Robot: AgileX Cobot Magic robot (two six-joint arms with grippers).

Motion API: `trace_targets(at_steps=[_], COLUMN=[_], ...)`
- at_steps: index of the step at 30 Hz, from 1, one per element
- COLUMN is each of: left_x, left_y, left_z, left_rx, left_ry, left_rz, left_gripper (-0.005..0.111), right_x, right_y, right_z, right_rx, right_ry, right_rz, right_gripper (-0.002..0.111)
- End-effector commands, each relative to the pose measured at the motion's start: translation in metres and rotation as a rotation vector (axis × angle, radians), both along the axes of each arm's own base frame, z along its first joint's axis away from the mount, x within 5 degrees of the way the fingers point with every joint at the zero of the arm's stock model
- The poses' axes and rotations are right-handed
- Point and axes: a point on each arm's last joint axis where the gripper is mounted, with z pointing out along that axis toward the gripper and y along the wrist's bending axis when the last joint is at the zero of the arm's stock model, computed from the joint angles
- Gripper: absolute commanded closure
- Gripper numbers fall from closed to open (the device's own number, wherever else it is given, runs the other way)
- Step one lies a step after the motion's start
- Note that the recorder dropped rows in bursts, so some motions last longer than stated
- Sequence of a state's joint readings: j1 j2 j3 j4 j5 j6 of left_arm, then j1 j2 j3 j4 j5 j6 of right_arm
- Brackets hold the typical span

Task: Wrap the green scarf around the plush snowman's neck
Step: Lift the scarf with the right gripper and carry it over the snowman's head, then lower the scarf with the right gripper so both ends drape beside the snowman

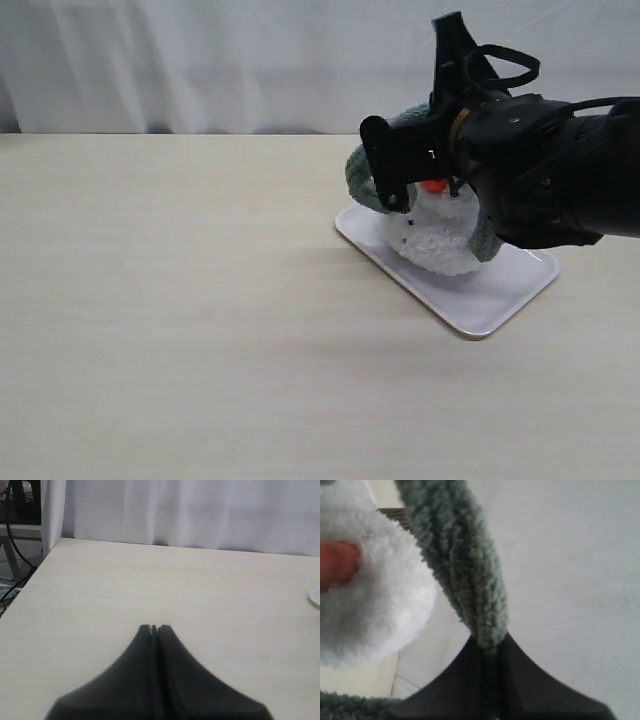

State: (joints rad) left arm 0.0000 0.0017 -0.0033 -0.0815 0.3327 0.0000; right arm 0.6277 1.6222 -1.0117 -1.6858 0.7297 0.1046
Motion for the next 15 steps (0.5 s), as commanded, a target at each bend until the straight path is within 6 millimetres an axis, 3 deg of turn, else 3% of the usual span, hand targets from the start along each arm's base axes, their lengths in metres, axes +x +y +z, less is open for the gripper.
trace_targets(at_steps=[1, 8, 15], left_x=[0.000, 0.000, 0.000], left_y=[0.000, 0.000, 0.000], left_z=[0.000, 0.000, 0.000], left_rx=[0.001, 0.001, 0.001], left_ry=[-0.008, -0.008, -0.008], left_rz=[-0.001, -0.001, -0.001], left_gripper=[0.107, 0.107, 0.107], right_x=[0.004, -0.001, -0.016], right_y=[-0.008, -0.002, -0.001], right_z=[0.000, 0.007, 0.037], right_rx=[0.081, 0.173, 0.750], right_ry=[-0.017, -0.037, -0.088], right_rz=[-0.050, -0.028, -0.061], right_gripper=[0.104, 0.104, 0.104])
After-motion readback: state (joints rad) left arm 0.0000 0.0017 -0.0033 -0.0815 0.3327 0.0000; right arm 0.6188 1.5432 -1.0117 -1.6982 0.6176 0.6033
